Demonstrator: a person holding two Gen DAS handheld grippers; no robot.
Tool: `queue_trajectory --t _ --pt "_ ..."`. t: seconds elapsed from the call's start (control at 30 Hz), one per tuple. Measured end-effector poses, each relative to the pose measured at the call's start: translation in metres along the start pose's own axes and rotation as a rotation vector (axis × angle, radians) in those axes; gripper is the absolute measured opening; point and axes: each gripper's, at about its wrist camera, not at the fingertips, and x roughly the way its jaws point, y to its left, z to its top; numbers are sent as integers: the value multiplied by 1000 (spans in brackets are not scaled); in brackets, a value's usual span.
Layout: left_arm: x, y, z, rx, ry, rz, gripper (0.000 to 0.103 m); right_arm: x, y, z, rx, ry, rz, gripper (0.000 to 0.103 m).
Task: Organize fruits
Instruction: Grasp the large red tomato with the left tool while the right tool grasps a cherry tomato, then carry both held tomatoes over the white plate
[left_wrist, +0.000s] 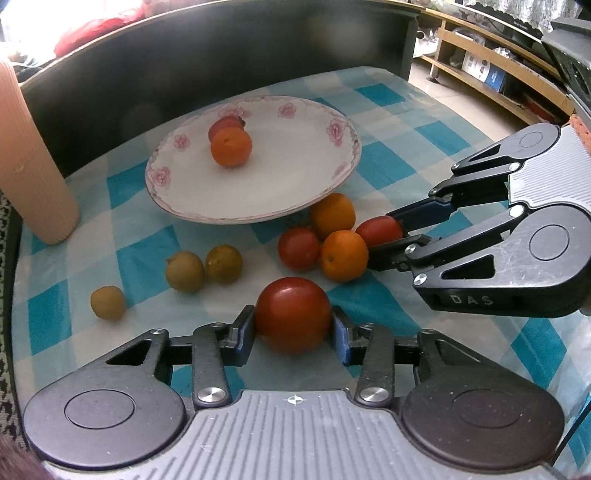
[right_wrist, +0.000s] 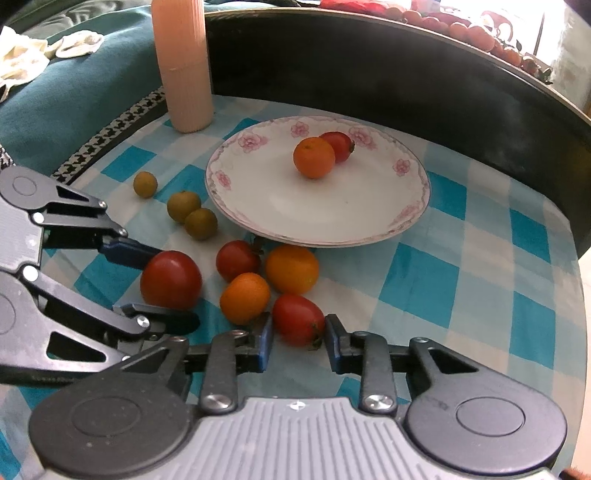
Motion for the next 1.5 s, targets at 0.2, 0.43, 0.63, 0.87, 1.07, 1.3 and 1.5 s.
queue_trajectory --t 0.2,0.43,0.63,0.87,1.07,1.3,1.5 --pt "-3 1 -3 4 7 -5 50 -2 -1 -3 9 3 -2 45" --pt "-11 -3 -8 15 10 -25 50 -12 1 -12 23 26 2 45" --pt "-19 -14 -14 42 7 -42 50 -30 8 -27 42 38 3 45" --pt "-16 -20 -19 61 31 -29 51 -44 16 -47 66 56 -24 45" --pt "-21 -19 -17 56 12 -27 60 -45 23 -50 48 73 -26 45" --pt "-18 -18 -14 52 17 -37 68 -44 18 -50 58 71 -6 53" --pt "-16 -18 -14 43 23 -43 69 -43 15 -49 52 77 20 57"
